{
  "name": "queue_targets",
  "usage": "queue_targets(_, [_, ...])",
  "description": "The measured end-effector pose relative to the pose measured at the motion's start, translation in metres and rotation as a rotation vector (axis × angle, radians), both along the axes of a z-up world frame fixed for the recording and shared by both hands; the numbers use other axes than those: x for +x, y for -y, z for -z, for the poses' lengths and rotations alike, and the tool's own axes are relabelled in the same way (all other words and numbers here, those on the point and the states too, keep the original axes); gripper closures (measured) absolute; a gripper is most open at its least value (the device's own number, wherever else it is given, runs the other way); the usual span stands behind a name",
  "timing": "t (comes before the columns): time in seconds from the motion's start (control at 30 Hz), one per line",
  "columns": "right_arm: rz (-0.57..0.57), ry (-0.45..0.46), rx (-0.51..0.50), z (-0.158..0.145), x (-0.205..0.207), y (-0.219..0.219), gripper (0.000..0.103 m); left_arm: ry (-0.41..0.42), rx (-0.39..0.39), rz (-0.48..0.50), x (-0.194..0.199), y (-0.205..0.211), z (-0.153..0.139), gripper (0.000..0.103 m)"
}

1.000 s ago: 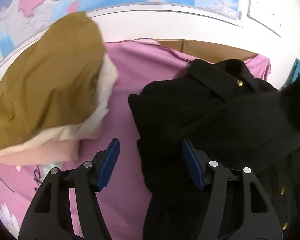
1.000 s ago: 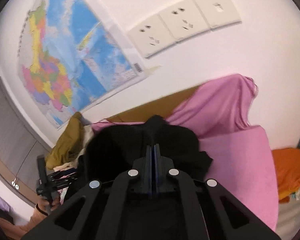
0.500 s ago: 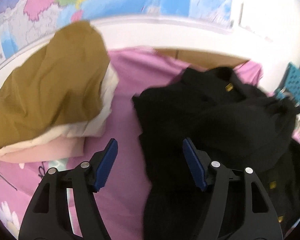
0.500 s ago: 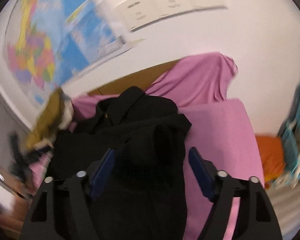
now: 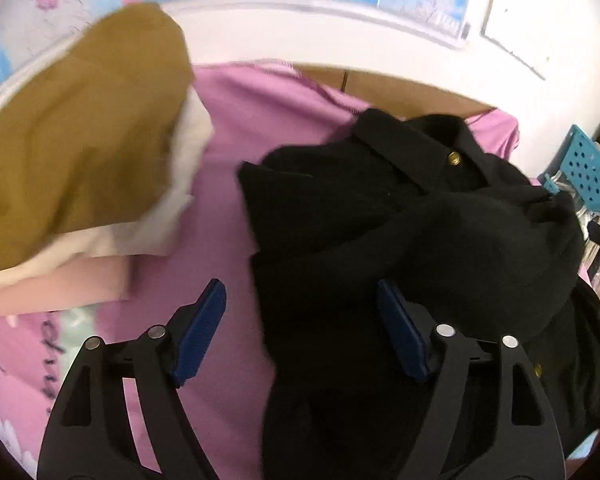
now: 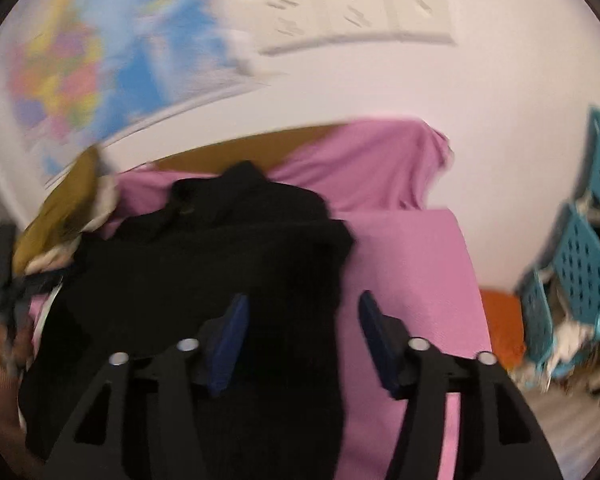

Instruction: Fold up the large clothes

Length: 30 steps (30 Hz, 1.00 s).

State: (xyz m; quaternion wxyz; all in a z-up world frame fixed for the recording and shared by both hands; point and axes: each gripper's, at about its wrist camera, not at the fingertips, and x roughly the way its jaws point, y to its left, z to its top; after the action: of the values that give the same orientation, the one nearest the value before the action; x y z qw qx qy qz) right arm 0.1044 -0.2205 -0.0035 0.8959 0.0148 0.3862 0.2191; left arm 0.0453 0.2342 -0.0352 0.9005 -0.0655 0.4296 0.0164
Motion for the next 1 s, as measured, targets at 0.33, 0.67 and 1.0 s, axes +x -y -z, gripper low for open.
queue_targets(0.33, [-0.067,-0.215,0.135,0.035,-0.065,0.045,0.028,-0.058,-0.130,0.085,-0.099,-0.020,0.010,0.018])
queue_targets(0.67, [-0.035,-0.284,0.274,0.056,-0.107,0.075,0.023,-0.113,-0.202,0.108,-0.144,-0.010,0.034,0.015])
queue_targets(1.0, [-0.077,-0.292,0.307,0.064,-0.117,0.068,0.021,-0.098,-0.096,0.096,-0.154,0.017,0.029,0.015])
